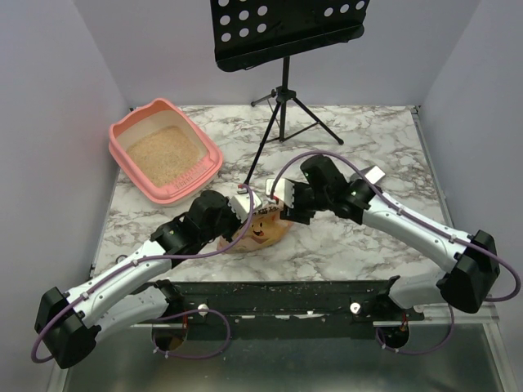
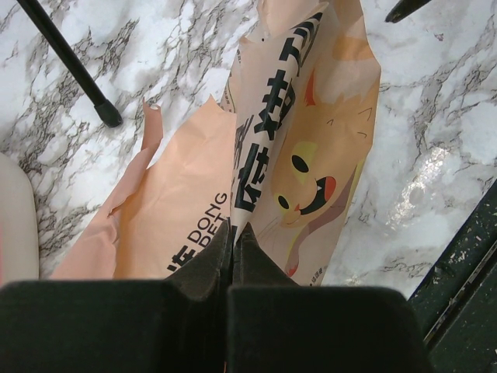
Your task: Fill the litter box with clean litter
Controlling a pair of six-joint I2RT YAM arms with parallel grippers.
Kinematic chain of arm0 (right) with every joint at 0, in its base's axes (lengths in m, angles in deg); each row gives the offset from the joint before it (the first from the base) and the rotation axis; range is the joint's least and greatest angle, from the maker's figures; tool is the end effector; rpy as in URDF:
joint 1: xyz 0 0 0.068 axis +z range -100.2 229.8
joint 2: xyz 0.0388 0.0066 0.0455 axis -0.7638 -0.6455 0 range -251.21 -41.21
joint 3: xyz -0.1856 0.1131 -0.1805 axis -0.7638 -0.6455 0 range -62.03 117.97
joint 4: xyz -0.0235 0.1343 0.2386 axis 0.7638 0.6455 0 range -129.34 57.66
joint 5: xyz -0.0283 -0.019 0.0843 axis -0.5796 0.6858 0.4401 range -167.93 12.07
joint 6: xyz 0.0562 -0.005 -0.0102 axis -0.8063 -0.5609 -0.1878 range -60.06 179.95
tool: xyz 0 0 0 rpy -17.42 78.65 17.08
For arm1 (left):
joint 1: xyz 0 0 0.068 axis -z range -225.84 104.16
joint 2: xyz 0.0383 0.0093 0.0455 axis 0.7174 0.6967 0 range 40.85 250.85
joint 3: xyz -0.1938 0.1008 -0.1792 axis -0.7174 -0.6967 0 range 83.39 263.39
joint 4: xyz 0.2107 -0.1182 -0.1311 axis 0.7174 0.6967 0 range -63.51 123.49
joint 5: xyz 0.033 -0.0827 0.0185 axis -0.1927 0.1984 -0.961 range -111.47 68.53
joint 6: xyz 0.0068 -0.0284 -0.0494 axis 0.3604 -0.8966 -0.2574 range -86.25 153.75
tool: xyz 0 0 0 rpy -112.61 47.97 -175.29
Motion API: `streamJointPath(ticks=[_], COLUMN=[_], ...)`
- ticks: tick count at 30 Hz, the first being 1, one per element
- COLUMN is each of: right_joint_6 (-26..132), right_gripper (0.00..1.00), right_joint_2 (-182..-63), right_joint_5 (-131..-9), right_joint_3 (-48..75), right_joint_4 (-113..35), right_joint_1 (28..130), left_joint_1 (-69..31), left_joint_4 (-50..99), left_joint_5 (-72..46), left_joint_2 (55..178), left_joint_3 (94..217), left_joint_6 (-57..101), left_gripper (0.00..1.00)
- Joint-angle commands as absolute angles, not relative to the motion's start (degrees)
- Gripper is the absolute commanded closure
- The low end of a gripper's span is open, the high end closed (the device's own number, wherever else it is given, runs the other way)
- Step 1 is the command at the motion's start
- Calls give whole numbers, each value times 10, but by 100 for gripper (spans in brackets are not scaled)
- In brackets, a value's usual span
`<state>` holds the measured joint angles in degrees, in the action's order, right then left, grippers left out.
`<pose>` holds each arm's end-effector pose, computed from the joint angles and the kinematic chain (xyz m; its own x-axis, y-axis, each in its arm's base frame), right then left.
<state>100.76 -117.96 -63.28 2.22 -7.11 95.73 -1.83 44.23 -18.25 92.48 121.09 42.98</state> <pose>0.2039 0.2254 0.3029 0.1656 -0.7383 -0.6539 -0.9407 0.0810 -0.3296 0.1520 -0.1500 0.2641 -0.2560 0.4700 -0.8447 0.7793 0.6174 0.1074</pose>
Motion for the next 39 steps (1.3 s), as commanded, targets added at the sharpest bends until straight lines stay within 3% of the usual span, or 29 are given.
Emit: streamJointPath(ticks=[1,9,11,14,17,18,21,26,32,39], right_joint_6=[1047,1042,1037,1026,1019,1009,979,908,826,728], right_gripper=[36,37,42,61,97,99,99,99,99,99], right_joint_2=[-1208,-1251,-1257,-1262,-1253,-1242,-1205,-1134,-1060,-1025], right_joint_5=[-594,-537,-523,-496,-466,-459,-442,-587,-632,-669], right_joint_3=[22,11,9,13,8,0,-22,-39,-83,-168], right_joint_4=[-108,-115,-111,-84,-71,-83,-98,-119,-138,-143], right_joint_1=[944,901,892,875,868,868,868,868,867,867], left_joint_1=[-17,-17,-17,-17,-17,-17,-17,-17,-18,-16], left_joint_4=[421,419,419,414,397,391,378,340,333,232], left_joint_5=[-203,-205,-203,-205,-205,-200,-191,-156,-66,14], left_joint_2=[913,909,909,903,895,893,896,894,966,975], left_joint_3=[1217,1215,1215,1212,1204,1200,1199,1221,1285,1189], left_joint_6=[424,424,424,426,428,428,431,459,512,495], left_gripper=[100,100,100,100,100,100,100,100,100,100])
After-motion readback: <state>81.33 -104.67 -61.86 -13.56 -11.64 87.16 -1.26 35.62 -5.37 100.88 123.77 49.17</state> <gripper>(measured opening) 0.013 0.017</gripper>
